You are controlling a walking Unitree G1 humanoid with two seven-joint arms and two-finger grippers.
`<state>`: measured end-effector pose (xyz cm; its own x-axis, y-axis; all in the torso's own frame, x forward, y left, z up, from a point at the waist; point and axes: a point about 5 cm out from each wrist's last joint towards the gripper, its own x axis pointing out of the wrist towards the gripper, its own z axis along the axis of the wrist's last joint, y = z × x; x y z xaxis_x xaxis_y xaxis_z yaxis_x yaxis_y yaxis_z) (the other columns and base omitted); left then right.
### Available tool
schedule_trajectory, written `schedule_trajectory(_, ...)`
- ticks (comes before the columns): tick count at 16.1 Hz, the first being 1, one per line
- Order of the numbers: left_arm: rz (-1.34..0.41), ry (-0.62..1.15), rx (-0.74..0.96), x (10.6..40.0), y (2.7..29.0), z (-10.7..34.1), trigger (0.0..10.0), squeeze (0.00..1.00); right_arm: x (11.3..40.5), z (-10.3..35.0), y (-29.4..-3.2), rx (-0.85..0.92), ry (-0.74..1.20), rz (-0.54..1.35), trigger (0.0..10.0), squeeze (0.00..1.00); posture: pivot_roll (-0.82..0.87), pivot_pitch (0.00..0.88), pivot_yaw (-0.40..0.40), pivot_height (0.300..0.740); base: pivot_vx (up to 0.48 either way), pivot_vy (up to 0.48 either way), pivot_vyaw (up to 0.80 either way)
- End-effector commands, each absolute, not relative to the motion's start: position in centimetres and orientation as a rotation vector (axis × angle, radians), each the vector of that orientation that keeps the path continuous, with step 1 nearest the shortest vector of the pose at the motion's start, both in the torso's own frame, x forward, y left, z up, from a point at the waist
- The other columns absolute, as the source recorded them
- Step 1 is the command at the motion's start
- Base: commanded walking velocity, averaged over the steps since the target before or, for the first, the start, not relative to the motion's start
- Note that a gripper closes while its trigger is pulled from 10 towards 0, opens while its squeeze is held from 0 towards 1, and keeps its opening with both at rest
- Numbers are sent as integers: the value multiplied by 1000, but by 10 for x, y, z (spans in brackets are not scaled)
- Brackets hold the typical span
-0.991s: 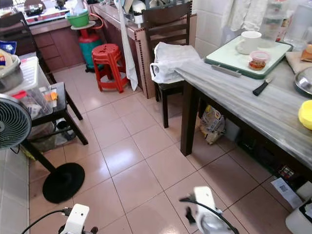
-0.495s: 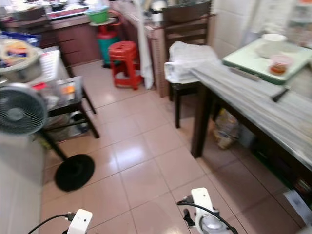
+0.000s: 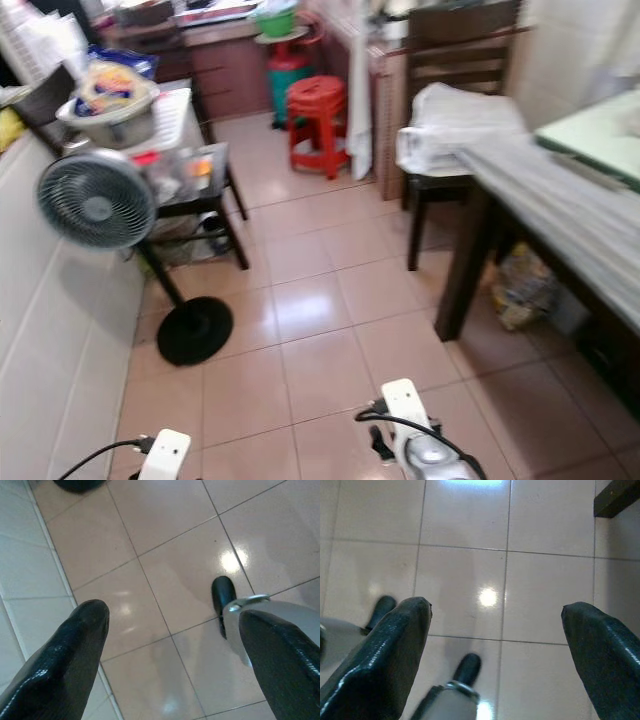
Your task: Setting the table
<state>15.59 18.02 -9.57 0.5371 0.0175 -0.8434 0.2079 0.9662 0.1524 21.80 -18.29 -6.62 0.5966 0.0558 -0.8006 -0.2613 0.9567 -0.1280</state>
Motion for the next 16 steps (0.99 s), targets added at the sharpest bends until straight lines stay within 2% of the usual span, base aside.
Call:
schedule_trajectory(1,-84,1015,254,154,187,-96,10000,0,219,-67,-174,-245,916,221,10000,0,-84,0,65,740,0,0,800)
schedule_trajectory(5,-20,1019,215,150,186,-97,10000,0,228,-62,-166,-292,908,307,10000,0,-17,0,5,740,0,0,616)
schedule_trajectory(11,58,1026,178,151,185,-98,10000,0,243,-52,-148,-326,883,398,10000,0,81,0,-52,740,0,0,0)
schedule_trajectory(13,68,1027,174,153,184,-97,10000,0,245,-51,-145,-343,881,420,10000,0,90,0,-53,740,0,0,0)
schedule_trajectory(16,85,1043,180,146,195,-98,10000,0,236,-57,-148,-341,893,424,10000,0,83,0,-40,740,0,0,0)
